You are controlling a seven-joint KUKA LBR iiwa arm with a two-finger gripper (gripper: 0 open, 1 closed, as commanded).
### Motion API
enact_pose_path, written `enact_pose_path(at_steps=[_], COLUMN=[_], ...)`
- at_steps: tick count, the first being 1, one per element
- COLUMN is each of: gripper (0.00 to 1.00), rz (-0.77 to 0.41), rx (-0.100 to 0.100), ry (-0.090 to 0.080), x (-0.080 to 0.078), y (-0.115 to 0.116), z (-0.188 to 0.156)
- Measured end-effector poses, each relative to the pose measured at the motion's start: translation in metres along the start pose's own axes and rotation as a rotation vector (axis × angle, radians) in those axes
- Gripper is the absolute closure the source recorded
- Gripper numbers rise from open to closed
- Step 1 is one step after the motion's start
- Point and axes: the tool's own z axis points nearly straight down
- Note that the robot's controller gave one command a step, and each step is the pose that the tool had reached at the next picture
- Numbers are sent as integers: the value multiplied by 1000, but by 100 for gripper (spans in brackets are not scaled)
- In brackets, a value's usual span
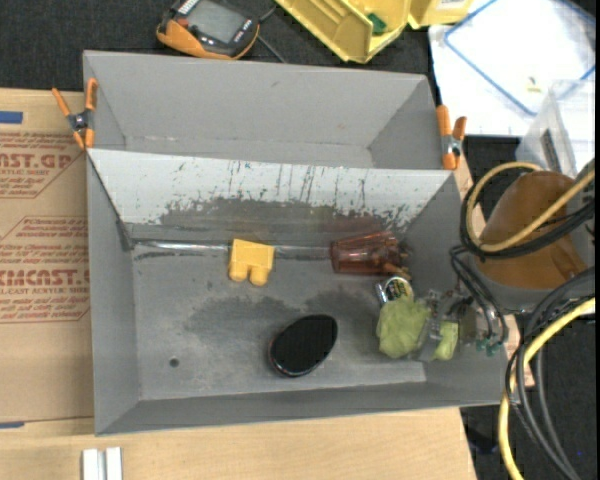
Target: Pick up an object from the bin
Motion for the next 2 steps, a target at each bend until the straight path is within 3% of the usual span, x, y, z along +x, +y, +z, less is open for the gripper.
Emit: enact_pose_path(at_steps=[2], gripper=[100], rz=[-1], rx=[0], ry=[0], x=[0], y=[0], z=[-7])
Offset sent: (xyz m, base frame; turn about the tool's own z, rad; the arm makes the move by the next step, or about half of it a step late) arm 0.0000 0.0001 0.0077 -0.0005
